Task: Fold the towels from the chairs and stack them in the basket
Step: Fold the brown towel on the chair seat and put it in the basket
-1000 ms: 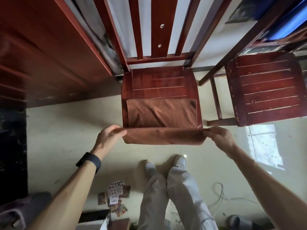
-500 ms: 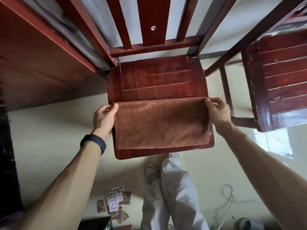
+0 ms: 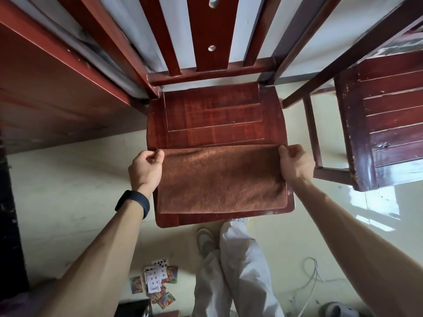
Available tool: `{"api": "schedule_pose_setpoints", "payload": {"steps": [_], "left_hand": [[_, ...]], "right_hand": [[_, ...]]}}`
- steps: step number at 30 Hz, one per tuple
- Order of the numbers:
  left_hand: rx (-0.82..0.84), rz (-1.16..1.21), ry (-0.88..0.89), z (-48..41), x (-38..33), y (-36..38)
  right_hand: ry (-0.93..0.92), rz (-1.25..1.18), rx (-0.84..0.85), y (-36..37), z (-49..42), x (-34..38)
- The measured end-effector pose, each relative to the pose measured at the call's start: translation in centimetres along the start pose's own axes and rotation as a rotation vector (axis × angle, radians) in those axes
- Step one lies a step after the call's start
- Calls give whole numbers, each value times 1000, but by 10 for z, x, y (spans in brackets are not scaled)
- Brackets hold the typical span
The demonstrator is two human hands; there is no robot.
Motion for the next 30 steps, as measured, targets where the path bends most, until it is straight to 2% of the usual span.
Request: {"api": "schedule_pose_setpoints", "payload": {"steps": [4,6,8,9,11,13,17,21,23,27,30], "left_hand": [[-68,-177,47,7,-5,5],[-162,-208,61,22,-9,9],[-296,-244,223,49,-11,17],[-315,-293,344,66,-11,25],[-191,-411,537,93,-4,48],[-51,-519,580,99,8,70],[-29,-622,506,65,27,84],[-28,-661,546,53,19,80],[9,-713,668,37,2,76],[117,-898,1038,-9,-69,76],[151,-889,1004,2,-114,90]], "right_hand": [[-70,38,-31,6,4,-7],[-145,51,-110,9,15,-9],[-328,156,-228,16,35,-9],[-437,236,-235,22,49,-9],[-660,395,-117,42,72,-11],[-774,539,14,60,77,-17],[-698,691,25,64,46,-44],[-514,591,-10,59,47,-55],[-439,544,-30,59,58,-61],[-322,572,-50,45,90,-74],[-368,607,-4,37,115,-64]]}}
Point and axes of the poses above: each hand's wrist, its own z-axis away from the middle knuckle, its own y-axis out of the palm, x = y × z, the point moved 1 cm from there along -z, towards the middle knuckle
